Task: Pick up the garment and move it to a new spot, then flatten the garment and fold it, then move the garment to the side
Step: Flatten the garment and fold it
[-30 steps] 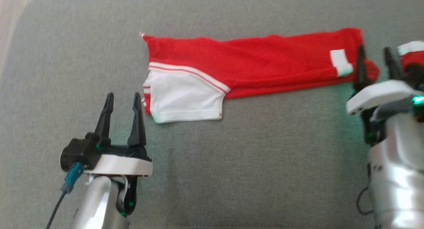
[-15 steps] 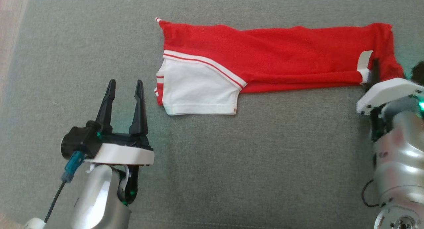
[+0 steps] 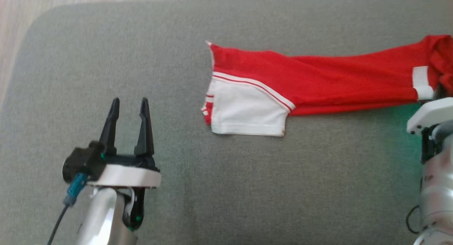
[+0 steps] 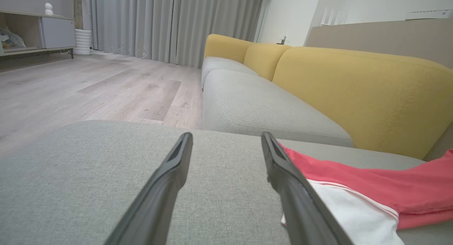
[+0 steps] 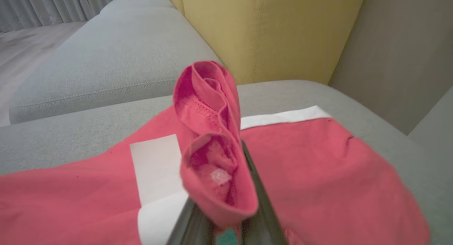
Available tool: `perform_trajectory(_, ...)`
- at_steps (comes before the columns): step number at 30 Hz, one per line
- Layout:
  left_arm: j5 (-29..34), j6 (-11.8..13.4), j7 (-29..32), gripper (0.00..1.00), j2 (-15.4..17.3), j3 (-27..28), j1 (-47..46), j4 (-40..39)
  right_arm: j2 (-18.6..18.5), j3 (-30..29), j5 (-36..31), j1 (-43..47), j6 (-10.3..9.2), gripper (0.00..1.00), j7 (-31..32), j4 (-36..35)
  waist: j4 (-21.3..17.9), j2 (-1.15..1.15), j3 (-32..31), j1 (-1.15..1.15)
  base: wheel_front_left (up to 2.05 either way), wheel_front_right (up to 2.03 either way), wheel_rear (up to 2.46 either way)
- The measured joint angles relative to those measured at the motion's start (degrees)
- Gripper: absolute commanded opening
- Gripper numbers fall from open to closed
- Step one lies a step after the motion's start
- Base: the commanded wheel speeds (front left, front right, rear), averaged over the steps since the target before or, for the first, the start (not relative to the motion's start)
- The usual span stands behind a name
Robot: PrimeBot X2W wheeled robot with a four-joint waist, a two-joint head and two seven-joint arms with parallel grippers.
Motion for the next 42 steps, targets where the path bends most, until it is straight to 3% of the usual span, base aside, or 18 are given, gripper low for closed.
perform_trajectory(7, -0.1, 0.0, 0.0, 1.00, 0.0, -0.1, 2.7, 0.1, 0.5, 3.1, 2.2, 0.6, 0.00, 0.00, 0.0, -0.5, -1.0, 0.00, -4.1, 0.00, 0.00, 0.00, 0.00)
perform_trajectory(13, -0.6, 0.1, 0.0, 1.00, 0.0, -0.3, 4.3, 0.1, 2.2, 11.4, 8.0, 0.3, 0.00, 0.00, -0.5, 0.5, -0.1, 0.00, -6.7, -0.01, 0.00, 0.00, 0.00)
perform_trajectory(17, -0.7, 0.1, 0.0, 1.00, 0.0, -0.8, 4.9, 0.1, 2.1, 23.8, 18.3, -1.5, 0.00, 0.00, -1.3, 4.7, 1.7, 0.00, -7.4, 0.00, 0.00, 0.00, 0.00)
perform_trajectory(18, -0.7, 0.1, 0.0, 1.00, 0.0, -0.8, 4.9, 0.1, 2.1, 23.8, 18.3, -1.5, 0.00, 0.00, -1.3, 4.7, 1.7, 0.00, -7.4, 0.00, 0.00, 0.00, 0.00)
perform_trajectory(19, -1.1, 0.1, 0.0, 1.00, 0.0, -1.2, 4.8, 0.1, 2.2, 31.6, 24.6, -2.4, 0.00, 0.00, -1.5, 5.5, 2.7, 0.00, -7.6, 0.00, 0.00, 0.00, 0.00)
perform_trajectory(20, -1.3, 0.3, 0.0, 1.00, 0.0, -1.5, 4.8, 0.1, 2.2, 35.4, 27.7, -2.7, 0.00, 0.00, -1.5, 5.5, 3.2, 0.00, -7.6, 0.00, 0.00, 0.00, 0.00)
perform_trajectory(24, -1.6, 0.6, 0.0, 1.00, 0.0, -2.5, 4.8, 0.1, 2.2, 48.6, 37.1, -2.3, 0.00, 0.00, -0.4, 2.9, 5.2, 0.00, -7.1, 0.00, 0.00, 0.00, 0.00)
perform_trajectory(30, -2.8, 1.1, 0.0, 1.00, 0.0, -4.4, 3.7, 0.0, 2.1, 61.9, 46.1, -0.2, 0.00, 0.00, 2.1, -1.4, 7.9, 0.00, -5.4, 0.01, 0.00, 0.00, 0.00)
perform_trajectory(33, -4.1, 1.5, 0.0, 1.00, 0.0, -6.5, 2.2, -0.1, 2.1, 66.4, 48.5, 0.1, 0.00, 0.00, 2.6, -1.8, 9.9, 0.00, -4.0, 0.01, 0.00, 0.00, 0.00)
perform_trajectory(40, -4.2, 1.6, 0.0, 1.00, 0.0, -8.1, 1.0, 0.1, 2.1, 67.1, 49.6, -1.1, 0.00, 0.00, 1.1, 2.6, 12.9, 0.00, -1.6, 0.02, 0.00, 0.00, 0.00)
perform_trajectory(41, -4.2, 1.6, 0.0, 1.00, 0.0, -8.1, 1.0, 0.2, 2.0, 67.5, 49.6, -1.3, 0.00, 0.29, 0.9, 3.3, 13.4, 0.00, -1.3, 0.02, 0.00, 0.00, 0.00)
perform_trajectory(42, -4.2, 1.6, 0.0, 1.00, 0.0, -8.2, 1.0, 0.3, 2.0, 68.3, 49.6, -1.5, 0.00, 1.00, 0.6, 3.8, 13.8, 0.00, -1.1, 0.02, 0.00, 0.00, 0.00)
